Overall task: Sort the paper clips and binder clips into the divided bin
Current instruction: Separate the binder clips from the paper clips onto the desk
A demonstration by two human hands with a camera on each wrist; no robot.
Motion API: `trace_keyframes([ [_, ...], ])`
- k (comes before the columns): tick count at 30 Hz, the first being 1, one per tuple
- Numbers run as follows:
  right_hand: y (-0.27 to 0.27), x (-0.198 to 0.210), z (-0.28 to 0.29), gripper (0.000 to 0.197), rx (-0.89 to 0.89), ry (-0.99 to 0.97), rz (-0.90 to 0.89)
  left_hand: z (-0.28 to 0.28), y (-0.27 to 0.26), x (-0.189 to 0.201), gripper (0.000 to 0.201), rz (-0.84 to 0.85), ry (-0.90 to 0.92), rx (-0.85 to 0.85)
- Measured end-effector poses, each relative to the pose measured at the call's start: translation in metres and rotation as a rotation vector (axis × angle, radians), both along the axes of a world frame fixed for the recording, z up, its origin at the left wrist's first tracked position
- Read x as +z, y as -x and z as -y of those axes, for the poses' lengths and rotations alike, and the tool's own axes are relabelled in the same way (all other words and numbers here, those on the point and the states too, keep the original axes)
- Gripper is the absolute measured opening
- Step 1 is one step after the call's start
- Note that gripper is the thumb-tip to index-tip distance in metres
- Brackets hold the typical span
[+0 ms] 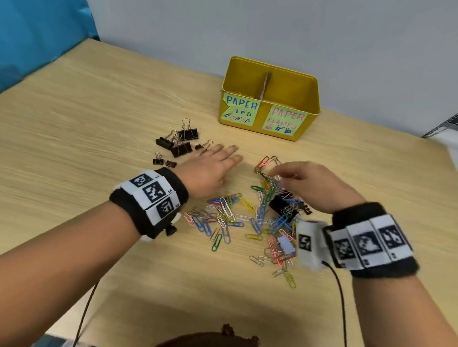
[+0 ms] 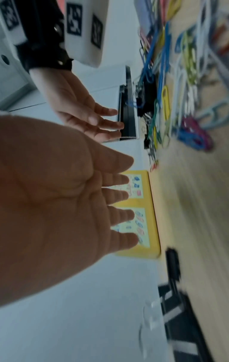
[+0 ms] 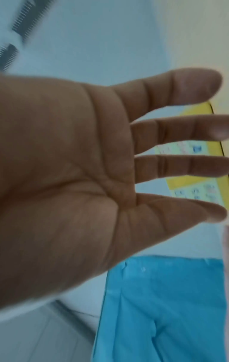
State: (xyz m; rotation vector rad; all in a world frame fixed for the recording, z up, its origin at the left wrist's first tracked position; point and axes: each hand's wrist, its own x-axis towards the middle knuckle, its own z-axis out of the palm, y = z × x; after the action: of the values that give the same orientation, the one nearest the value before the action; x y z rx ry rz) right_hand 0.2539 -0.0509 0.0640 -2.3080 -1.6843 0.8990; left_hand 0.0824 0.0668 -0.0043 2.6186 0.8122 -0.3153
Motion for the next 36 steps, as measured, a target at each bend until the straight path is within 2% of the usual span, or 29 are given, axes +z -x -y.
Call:
trace_keyframes([
  [5, -0.015, -0.014, 0.027, 0.028, 0.003, 0.209, 0.035, 0.02, -0.054, -0.003, 0.061, -0.025, 0.097, -0.163],
  [9, -0.019, -0.031, 0.032, 0.028, -0.108, 0.136, 0.108, 0.029, -0.067, -0.007, 0.068, -0.217, 0.081, -0.226],
  [11, -0.029, -0.036, 0.038, 0.029, -0.198, 0.071, 0.159, 0.032, -0.058, -0.01, 0.071, -0.24, 0.06, -0.21],
  [14, -0.034, -0.037, 0.044, 0.037, -0.298, 0.041, 0.15, 0.039, -0.039, -0.009, 0.07, -0.246, 0.057, -0.178],
  [17, -0.023, -0.041, 0.04, 0.048, -0.252, 0.089, 0.135, 0.052, -0.032, -0.002, 0.061, -0.191, 0.002, -0.171],
  [20, -0.013, -0.046, 0.035, 0.033, -0.296, -0.034, 0.044, 0.059, -0.036, -0.001, 0.06, -0.085, 0.03, -0.153],
  [22, -0.014, -0.047, 0.036, 0.028, -0.355, -0.125, 0.039, 0.059, -0.038, -0.006, 0.067, -0.099, 0.092, -0.172],
  [26, -0.011, -0.047, 0.038, 0.044, -0.26, -0.032, -0.011, 0.063, -0.028, -0.013, 0.076, -0.148, 0.173, -0.173],
  [29, -0.002, -0.059, 0.032, 0.05, -0.17, 0.04, -0.049, 0.065, -0.021, -0.011, 0.079, -0.092, 0.234, -0.113],
  [32, 0.002, -0.066, 0.022, 0.036, -0.263, -0.01, -0.14, 0.065, -0.024, -0.007, 0.076, 0.033, 0.185, 0.015],
  [35, 0.005, -0.067, 0.018, 0.011, -0.311, -0.07, -0.266, 0.065, -0.03, -0.003, 0.06, 0.119, 0.046, 0.093],
  [36, 0.005, -0.068, 0.019, 0.01, -0.322, -0.1, -0.295, 0.064, -0.032, -0.003, 0.056, 0.127, 0.045, 0.107],
])
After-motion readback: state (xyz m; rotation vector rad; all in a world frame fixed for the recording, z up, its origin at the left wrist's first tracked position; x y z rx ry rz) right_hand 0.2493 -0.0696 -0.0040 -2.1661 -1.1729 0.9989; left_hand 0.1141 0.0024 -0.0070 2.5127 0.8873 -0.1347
